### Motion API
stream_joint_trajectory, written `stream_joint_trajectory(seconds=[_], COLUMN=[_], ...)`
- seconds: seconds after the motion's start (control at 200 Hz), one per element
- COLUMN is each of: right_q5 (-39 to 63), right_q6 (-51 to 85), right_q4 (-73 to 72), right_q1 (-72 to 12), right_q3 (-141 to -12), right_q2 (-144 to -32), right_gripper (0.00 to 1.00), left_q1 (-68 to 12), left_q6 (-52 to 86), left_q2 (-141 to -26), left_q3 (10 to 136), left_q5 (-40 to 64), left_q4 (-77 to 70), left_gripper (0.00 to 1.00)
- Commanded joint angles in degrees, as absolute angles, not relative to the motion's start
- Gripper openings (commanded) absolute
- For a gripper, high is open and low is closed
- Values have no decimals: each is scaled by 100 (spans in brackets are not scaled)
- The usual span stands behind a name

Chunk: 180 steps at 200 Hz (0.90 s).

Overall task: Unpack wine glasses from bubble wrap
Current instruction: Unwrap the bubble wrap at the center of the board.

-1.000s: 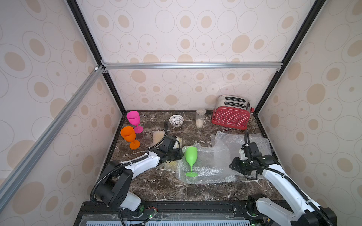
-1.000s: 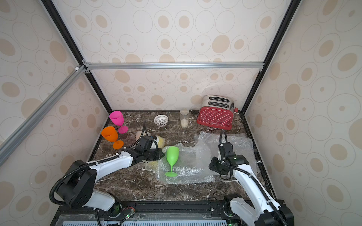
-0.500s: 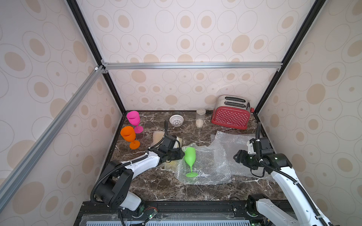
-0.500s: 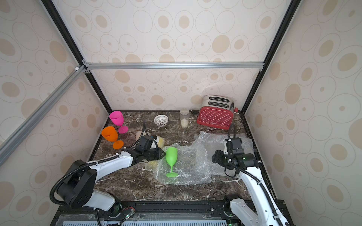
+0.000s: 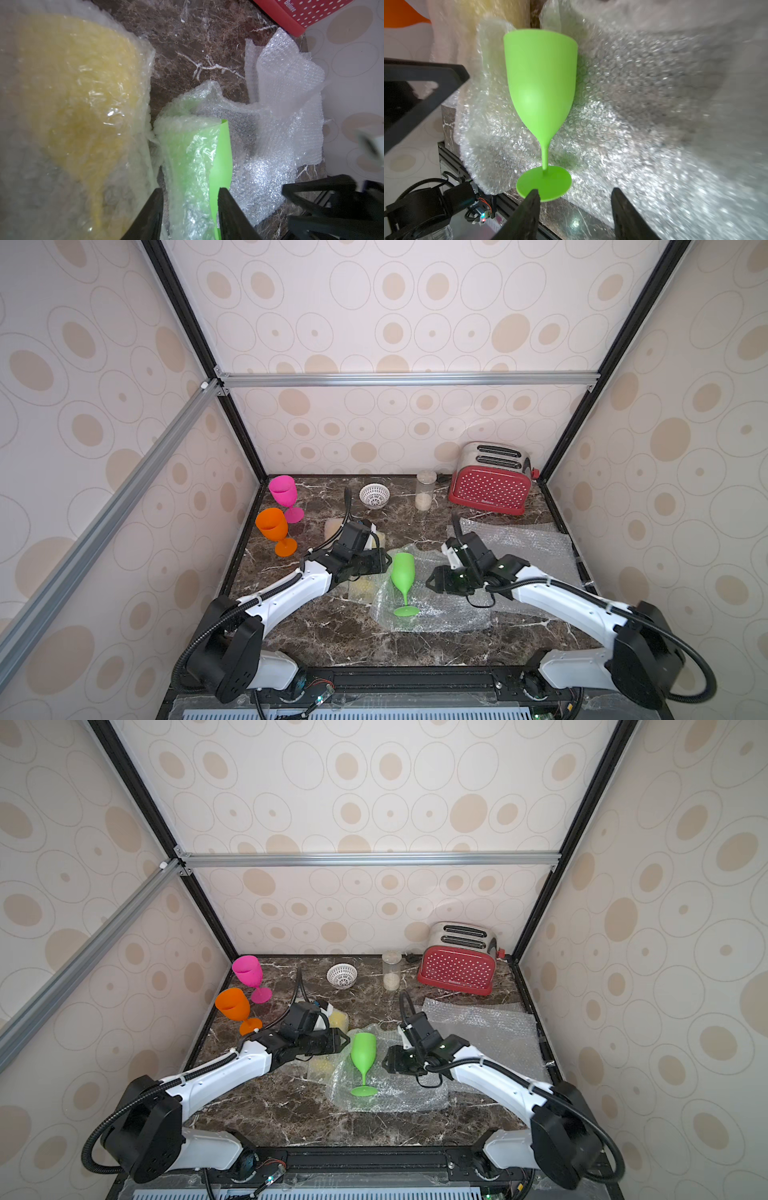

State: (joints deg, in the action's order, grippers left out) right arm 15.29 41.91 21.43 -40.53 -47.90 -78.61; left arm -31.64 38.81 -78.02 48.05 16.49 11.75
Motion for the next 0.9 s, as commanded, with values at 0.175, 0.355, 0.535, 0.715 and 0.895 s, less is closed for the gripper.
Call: stream_joint_trajectory(seconds=[0.175, 0.355, 0.535, 0.715, 0.895], right_q5=[1819, 1850, 1800, 1581, 1624], right_q6=[4694, 4745, 4668, 4517, 4522], right_q4=[1066, 815, 927, 1482, 1785], right_q1=[-4689, -4821, -4838, -4816, -4793], right_q3=[-5096, -5150, -5151, -5008, -4740], right_q2=[-9216, -9608, -9689, -9210, -8624], right_gripper=[51, 42, 22, 8, 6], left_q1=[-3140, -3172, -3226, -3229, -3226], left_q6=[3829, 3890, 3952, 3987, 3995], left_q2=[-7583, -7696, -7862, -7944, -7998], left_q3=[4534, 4348, 4241, 4213, 4216], left_q5=[1763, 1923, 1960, 1853, 1845], left_q4=[991, 703, 547, 545, 562], left_gripper=[44, 44, 38, 32, 32])
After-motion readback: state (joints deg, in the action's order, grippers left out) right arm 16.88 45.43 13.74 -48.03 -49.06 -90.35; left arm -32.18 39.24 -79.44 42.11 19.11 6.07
